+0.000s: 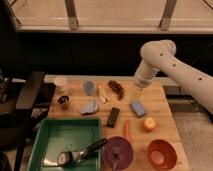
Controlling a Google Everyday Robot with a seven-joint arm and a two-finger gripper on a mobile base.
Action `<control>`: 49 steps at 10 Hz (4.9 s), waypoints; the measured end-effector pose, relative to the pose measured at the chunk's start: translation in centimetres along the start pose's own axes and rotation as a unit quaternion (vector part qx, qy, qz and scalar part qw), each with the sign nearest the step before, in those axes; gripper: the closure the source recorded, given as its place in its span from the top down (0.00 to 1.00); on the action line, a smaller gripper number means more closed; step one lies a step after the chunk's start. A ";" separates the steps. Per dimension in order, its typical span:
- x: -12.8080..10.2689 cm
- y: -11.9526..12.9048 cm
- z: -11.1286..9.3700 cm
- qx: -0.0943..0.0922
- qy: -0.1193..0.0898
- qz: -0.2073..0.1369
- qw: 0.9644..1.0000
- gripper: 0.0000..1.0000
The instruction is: Place banana in tray
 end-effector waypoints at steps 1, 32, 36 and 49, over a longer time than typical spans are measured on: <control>-0.8 -0.1 0.5 0.010 0.001 0.007 1.000 0.65; -14.1 -8.6 14.8 -0.055 -0.121 0.029 0.991 0.65; -12.7 -9.3 16.5 -0.071 -0.122 0.041 0.989 0.65; -14.9 -4.7 16.7 -0.082 -0.091 -0.012 0.992 0.65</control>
